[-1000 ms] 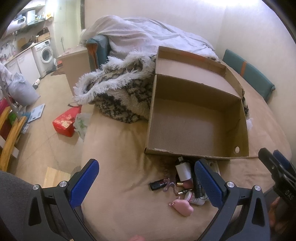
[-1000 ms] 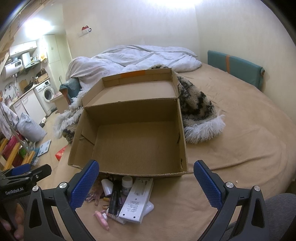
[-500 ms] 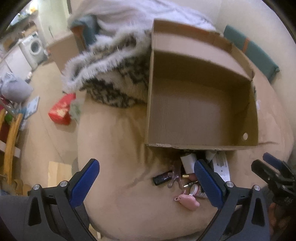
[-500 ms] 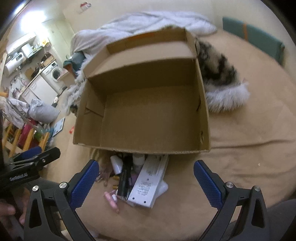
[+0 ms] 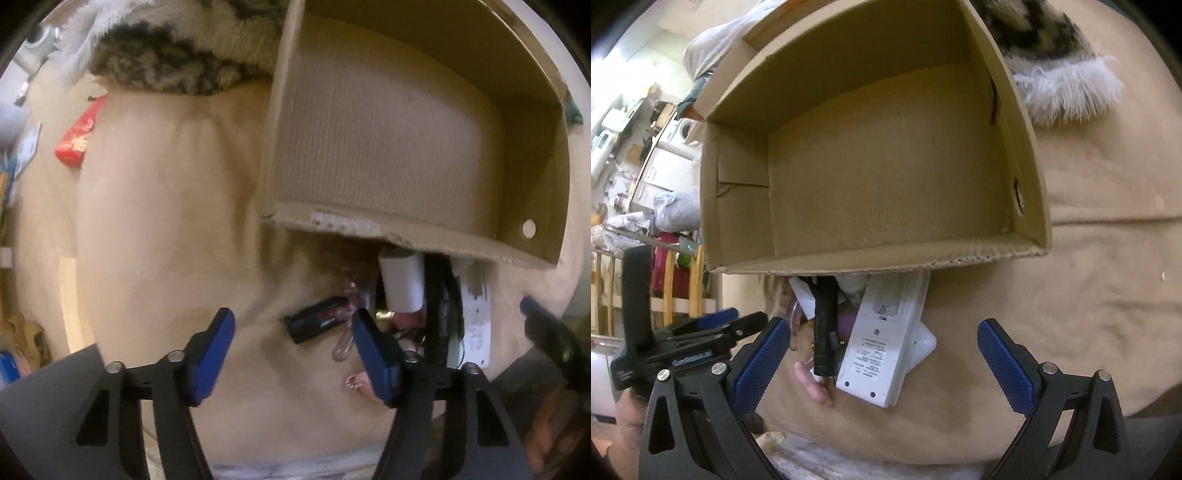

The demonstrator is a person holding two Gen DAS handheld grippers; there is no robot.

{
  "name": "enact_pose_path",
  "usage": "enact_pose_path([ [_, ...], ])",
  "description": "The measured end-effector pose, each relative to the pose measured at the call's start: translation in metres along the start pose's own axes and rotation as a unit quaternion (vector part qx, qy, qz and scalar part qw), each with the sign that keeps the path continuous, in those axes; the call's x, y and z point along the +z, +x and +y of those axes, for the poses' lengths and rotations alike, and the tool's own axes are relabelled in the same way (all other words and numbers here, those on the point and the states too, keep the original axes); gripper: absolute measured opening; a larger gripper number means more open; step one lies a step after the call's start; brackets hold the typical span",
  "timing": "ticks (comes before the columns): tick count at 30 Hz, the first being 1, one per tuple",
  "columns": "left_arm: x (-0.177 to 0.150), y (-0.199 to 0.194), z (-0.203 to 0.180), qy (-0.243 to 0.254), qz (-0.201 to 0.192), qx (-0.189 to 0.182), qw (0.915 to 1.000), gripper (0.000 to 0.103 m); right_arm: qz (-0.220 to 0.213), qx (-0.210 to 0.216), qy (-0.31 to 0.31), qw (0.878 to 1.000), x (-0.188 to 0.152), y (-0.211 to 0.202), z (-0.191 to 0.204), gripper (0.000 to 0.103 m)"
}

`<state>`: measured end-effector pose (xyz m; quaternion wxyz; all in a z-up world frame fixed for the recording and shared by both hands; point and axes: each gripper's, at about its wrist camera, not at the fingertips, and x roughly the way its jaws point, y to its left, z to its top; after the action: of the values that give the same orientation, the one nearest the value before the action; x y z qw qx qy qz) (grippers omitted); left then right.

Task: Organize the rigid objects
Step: 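Grasp the pink comb scraper with the left tool while the right tool grasps the white remote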

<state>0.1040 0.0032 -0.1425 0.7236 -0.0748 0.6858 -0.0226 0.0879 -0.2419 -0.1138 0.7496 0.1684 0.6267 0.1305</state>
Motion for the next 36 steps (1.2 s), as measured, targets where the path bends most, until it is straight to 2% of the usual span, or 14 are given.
enact_pose_path([
  [6,0.01,0.018,-0.023,0.03,0.0,-0.003,0.9995,0.061,0.007,-0.007,-0.004,1.0,0.0,0.003,0.002,0.103],
  [8,0.012,0.03,-0.027,0.035,0.01,0.002,0.9994,0.05,0.006,-0.014,-0.003,1.0,0.001,0.006,0.002,0.103],
  [12,0.018,0.045,-0.026,0.015,0.021,-0.017,0.9995,0.04,0.013,-0.027,0.008,1.0,0.003,0.008,-0.007,0.103],
  [13,0.02,0.047,-0.026,0.014,0.022,-0.026,0.9993,0.031,0.024,-0.02,0.015,0.999,0.003,0.011,-0.009,0.094],
  [15,0.023,0.047,-0.026,0.013,0.023,-0.029,0.9992,0.03,0.051,-0.007,0.025,0.998,0.003,0.022,-0.013,0.077],
  [17,0.022,0.049,-0.025,0.011,0.019,-0.03,0.9993,0.028,0.066,-0.014,0.024,0.997,0.003,0.031,-0.012,0.077],
  [21,0.019,0.049,-0.016,0.0,0.016,-0.037,0.9992,0.026,0.07,-0.036,-0.004,0.997,0.01,0.044,0.0,0.077],
  [23,0.015,0.047,-0.007,-0.011,0.015,-0.037,0.9991,0.025,0.08,-0.035,-0.002,0.996,0.015,0.055,0.002,0.071],
  [24,0.014,0.047,-0.002,-0.018,0.015,-0.037,0.999,0.025,0.087,-0.032,-0.003,0.996,0.017,0.061,0.003,0.065],
  [26,0.013,0.047,0.008,-0.033,0.016,-0.036,0.9987,0.025,0.092,-0.039,-0.012,0.995,0.021,0.068,0.008,0.061],
  [31,0.01,0.048,0.028,-0.053,0.019,-0.036,0.9977,0.025,0.084,-0.031,-0.026,0.996,0.024,0.062,0.011,0.051],
  [34,0.009,0.061,0.037,-0.061,0.021,-0.038,0.9972,0.025,0.079,-0.028,-0.012,0.996,0.025,0.052,-0.004,0.05],
  [36,0.004,0.066,0.034,-0.06,0.021,-0.024,0.9977,0.025,0.073,-0.041,-0.005,0.997,0.025,0.047,-0.014,0.049],
])
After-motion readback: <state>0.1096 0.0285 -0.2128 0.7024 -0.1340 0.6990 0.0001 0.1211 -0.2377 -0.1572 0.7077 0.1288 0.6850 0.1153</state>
